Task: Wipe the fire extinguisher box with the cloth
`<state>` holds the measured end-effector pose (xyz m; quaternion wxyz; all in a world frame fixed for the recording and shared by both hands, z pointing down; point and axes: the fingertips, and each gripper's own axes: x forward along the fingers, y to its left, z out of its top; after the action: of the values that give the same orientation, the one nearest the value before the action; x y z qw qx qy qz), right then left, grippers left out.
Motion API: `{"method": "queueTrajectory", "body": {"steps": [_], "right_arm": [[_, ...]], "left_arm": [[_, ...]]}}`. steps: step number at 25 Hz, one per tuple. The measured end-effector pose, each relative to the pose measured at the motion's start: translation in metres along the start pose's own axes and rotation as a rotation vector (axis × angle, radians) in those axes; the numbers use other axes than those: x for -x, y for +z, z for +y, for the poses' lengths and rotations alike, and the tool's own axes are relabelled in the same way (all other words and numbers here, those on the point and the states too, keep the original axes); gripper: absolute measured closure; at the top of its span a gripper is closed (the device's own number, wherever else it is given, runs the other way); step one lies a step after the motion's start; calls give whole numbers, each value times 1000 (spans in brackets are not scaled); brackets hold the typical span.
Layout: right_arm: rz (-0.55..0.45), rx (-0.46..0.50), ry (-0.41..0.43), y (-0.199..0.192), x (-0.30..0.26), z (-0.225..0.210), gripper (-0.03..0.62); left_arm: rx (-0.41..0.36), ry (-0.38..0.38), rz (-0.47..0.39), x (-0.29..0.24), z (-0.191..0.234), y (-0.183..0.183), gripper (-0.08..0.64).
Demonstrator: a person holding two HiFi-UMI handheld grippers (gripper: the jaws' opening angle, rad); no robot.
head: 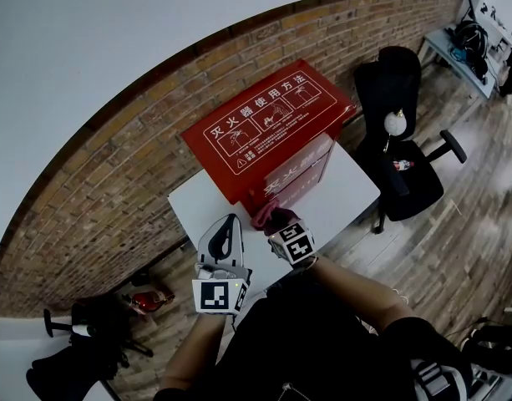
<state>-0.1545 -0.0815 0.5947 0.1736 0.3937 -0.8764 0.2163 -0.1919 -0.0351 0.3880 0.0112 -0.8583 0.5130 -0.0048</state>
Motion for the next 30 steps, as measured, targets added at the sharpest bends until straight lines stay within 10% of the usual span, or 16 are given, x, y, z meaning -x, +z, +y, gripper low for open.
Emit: {"method": "queueTrajectory", "body": {"steps": [30], "right_arm": [[-265,69,59,132,77,46,528]], "left_arm": [[27,12,-34,0,6,3,511]]}}
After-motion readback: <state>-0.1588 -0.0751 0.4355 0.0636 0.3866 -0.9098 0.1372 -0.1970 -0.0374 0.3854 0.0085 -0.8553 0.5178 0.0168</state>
